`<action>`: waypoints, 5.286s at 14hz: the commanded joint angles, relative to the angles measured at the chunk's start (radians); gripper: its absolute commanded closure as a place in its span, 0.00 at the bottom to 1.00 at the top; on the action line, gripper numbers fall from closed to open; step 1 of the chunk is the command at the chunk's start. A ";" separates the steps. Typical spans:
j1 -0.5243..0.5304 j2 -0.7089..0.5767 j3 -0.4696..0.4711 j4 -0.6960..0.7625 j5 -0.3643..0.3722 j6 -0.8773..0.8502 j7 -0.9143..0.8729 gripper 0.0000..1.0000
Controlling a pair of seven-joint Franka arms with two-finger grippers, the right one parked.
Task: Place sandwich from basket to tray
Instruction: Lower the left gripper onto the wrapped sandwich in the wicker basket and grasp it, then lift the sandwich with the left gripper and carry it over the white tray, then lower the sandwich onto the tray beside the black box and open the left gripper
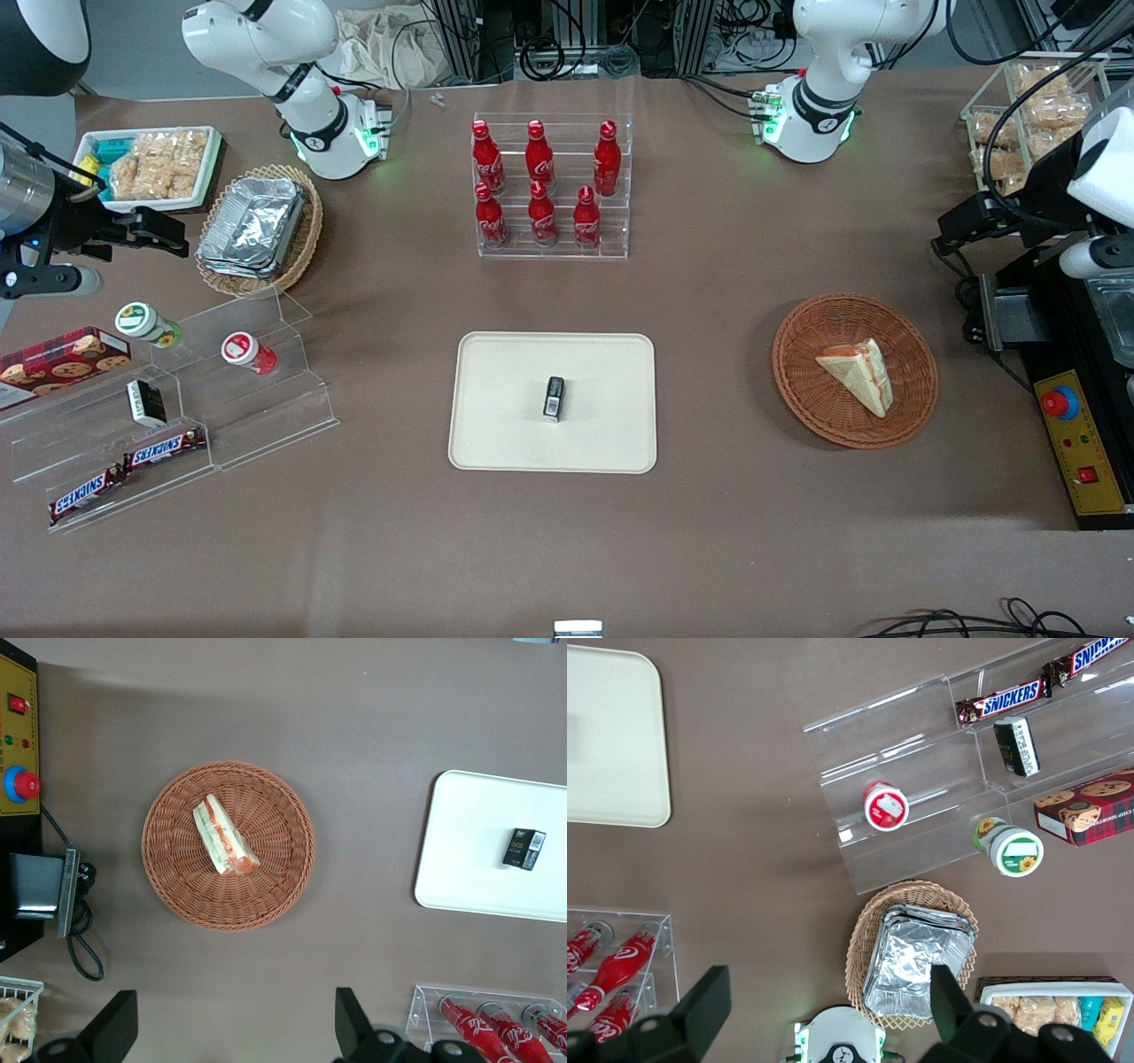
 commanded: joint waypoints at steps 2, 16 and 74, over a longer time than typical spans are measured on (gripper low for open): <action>-0.008 0.000 0.010 0.014 0.024 -0.035 0.005 0.00; -0.002 0.170 0.096 -0.727 0.016 0.880 -0.498 0.00; -0.241 0.797 -0.347 -0.055 0.441 0.870 -0.691 0.18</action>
